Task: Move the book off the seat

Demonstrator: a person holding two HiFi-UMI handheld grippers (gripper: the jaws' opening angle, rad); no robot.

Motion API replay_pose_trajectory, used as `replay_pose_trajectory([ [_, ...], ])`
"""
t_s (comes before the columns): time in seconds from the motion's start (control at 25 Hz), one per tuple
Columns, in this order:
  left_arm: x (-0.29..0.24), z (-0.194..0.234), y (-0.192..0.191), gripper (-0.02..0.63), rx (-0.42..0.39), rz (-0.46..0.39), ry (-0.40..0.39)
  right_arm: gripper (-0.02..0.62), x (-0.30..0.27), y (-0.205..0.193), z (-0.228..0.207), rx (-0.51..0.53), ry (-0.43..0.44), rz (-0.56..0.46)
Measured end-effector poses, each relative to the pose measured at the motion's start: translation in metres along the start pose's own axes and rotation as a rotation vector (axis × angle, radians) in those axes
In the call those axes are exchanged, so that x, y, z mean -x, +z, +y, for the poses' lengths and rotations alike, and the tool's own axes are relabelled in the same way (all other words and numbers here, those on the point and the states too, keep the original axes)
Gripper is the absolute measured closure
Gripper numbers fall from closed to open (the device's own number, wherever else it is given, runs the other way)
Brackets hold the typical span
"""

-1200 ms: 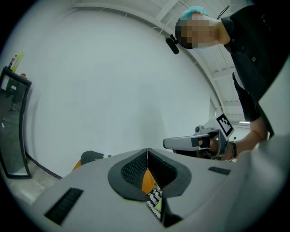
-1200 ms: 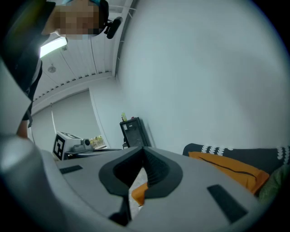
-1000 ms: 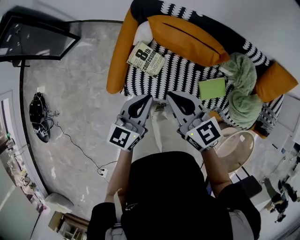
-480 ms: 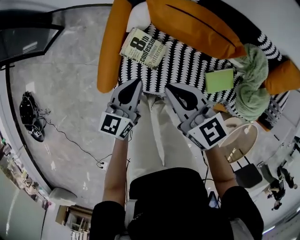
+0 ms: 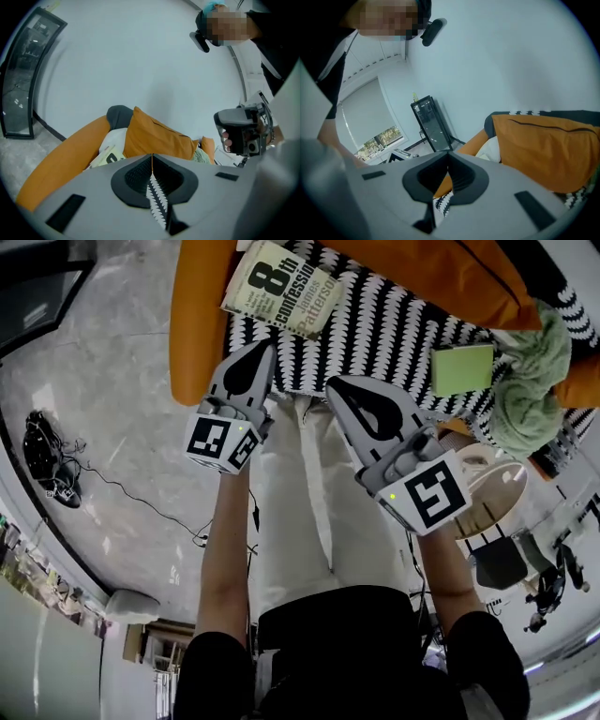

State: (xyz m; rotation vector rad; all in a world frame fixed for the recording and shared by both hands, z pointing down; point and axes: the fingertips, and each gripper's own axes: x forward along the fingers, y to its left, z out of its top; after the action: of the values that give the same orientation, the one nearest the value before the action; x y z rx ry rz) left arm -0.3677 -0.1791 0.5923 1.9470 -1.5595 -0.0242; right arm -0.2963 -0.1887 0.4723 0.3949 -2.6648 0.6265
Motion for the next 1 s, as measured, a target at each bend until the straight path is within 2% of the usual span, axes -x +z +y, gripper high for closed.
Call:
replay_pose_trajectory([
  [0.28,-0.013,0.042,-0.055,0.594,0.099,0.031,0.042,0.58,-0.019,-0.071,-0.006,-0.076,-0.03,0.095],
  [0.44,-0.021,0.064,-0.078,0.592,0.183,0.006,0.071,0.58,-0.029,-0.095,-0.008,-0.12,-0.042,0.128],
  [0.56,-0.026,0.077,-0.092,0.588,0.195,0.021,0.081,0.58,-0.037,-0.104,-0.005,-0.112,-0.036,0.141],
  [0.68,-0.031,0.085,-0.1,0.546,0.198,0.044,0.091,0.58,-0.043,-0.104,-0.004,-0.098,-0.032,0.145],
  [0.84,-0.039,0.098,-0.116,0.478,0.264,0.077,0.123,0.58,-0.045,-0.105,-0.005,-0.109,-0.049,0.141],
  [1.0,-0.048,0.108,-0.13,0.368,0.306,0.111,0.132,0.58,-0.046,-0.109,-0.003,-0.128,-0.063,0.133],
])
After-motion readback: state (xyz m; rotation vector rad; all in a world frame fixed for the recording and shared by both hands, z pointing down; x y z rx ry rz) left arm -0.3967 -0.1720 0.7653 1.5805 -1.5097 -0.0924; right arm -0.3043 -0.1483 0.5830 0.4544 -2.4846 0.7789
